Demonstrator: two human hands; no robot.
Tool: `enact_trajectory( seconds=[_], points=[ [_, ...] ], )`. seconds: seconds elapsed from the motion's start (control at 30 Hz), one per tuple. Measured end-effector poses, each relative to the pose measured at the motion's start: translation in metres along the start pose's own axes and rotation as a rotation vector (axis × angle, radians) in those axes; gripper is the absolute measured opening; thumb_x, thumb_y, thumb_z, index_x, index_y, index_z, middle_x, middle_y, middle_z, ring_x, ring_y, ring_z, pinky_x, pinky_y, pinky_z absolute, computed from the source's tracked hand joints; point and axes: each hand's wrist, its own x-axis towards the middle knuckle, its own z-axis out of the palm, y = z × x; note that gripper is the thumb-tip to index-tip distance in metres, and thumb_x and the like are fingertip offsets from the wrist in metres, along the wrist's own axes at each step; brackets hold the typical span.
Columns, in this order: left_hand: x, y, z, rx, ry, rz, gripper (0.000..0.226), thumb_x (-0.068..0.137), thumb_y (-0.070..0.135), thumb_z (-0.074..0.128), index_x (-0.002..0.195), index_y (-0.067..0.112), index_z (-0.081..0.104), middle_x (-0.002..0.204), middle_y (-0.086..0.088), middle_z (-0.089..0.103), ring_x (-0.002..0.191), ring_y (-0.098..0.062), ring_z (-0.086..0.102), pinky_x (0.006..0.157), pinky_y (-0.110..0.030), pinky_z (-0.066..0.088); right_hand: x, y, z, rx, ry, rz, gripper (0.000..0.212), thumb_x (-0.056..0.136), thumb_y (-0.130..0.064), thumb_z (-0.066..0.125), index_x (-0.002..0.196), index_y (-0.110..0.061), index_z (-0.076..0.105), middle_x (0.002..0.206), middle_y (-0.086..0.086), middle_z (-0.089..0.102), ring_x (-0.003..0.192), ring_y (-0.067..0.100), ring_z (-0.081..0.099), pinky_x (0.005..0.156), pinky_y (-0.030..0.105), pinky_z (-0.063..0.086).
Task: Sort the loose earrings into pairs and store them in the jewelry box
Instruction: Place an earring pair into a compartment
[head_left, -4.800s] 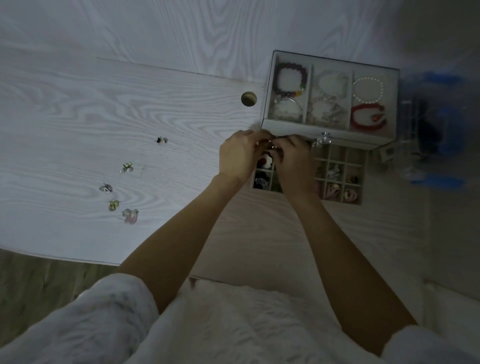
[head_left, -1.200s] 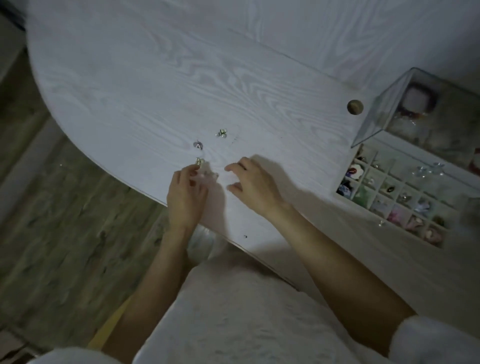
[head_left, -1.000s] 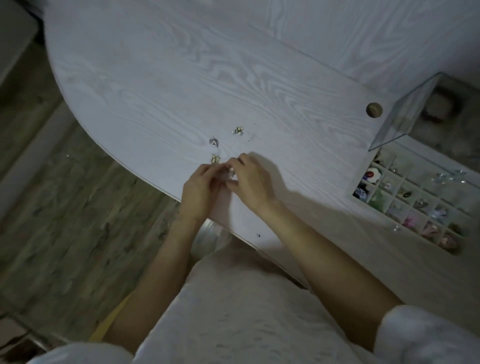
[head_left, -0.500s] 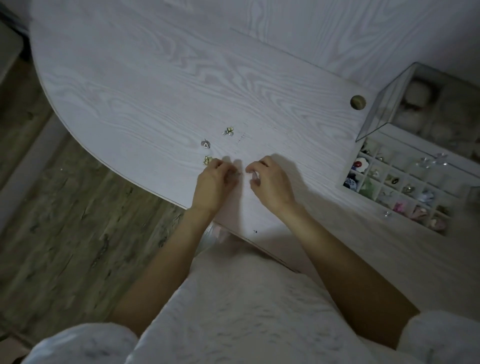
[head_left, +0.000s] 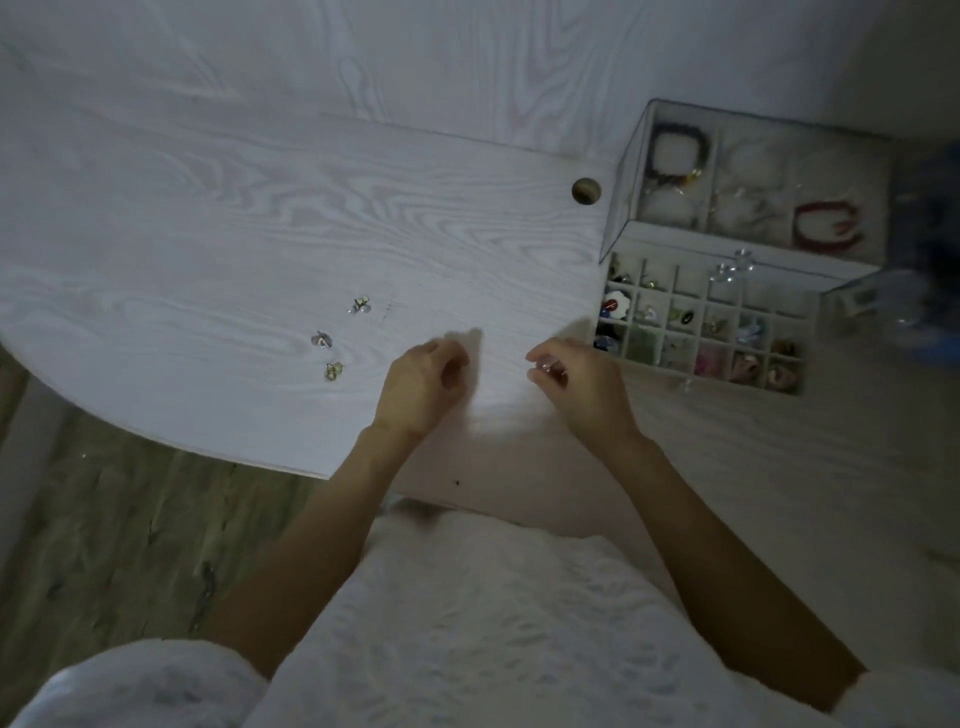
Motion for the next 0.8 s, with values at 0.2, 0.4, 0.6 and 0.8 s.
enact_trajectory(
  seconds=[0.2,0.4,0.6,0.8],
  points=[
    [0.034,0.029,0.017,0.083,0.003,0.143,0.012,0.084,0.018,0.058,0.091,0.013,0.067,0.079,-0.011,0.066,0.069,-0.031,0.059,0.053,-0.030,0.043,0.003,0.034,-0.059,0.000,0.201,0.151,0.019,0.084,-0.001,0.060,0.101,-0.005,0.066,0.093,0.012,0.066,0.084,0.022,0.060,0.073,0.026,0.044],
    [0.063,0.065,0.030,-0.042,-0.018,0.176,0.015,0.088,0.014,0.057,0.099,0.011,0.066,0.090,-0.010,0.067,0.073,-0.028,0.064,0.061,-0.035,0.053,0.015,0.065,-0.091,-0.138,0.332,0.169,0.020,0.093,-0.005,0.051,0.108,-0.003,0.065,0.097,0.017,0.069,0.087,0.028,0.062,0.074,0.024,0.041],
    [0.089,0.124,0.037,-0.207,0.035,0.389,0.010,0.085,0.009,0.062,0.093,0.011,0.068,0.088,-0.007,0.067,0.068,-0.020,0.063,0.059,-0.026,0.051,0.015,0.076,-0.094,-0.004,0.434,0.269,0.011,0.088,-0.009,0.061,0.097,-0.006,0.067,0.087,0.014,0.069,0.080,0.023,0.063,0.071,0.026,0.045],
    [0.132,0.182,0.062,-0.143,-0.030,0.526,0.015,0.074,0.008,0.069,0.089,0.010,0.072,0.094,-0.012,0.070,0.080,-0.029,0.066,0.063,-0.031,0.053,0.022,0.085,-0.102,0.008,0.534,0.327,0.011,0.079,-0.009,0.069,0.089,-0.005,0.071,0.090,0.017,0.065,0.075,0.021,0.059,0.071,0.014,0.038]
  ],
)
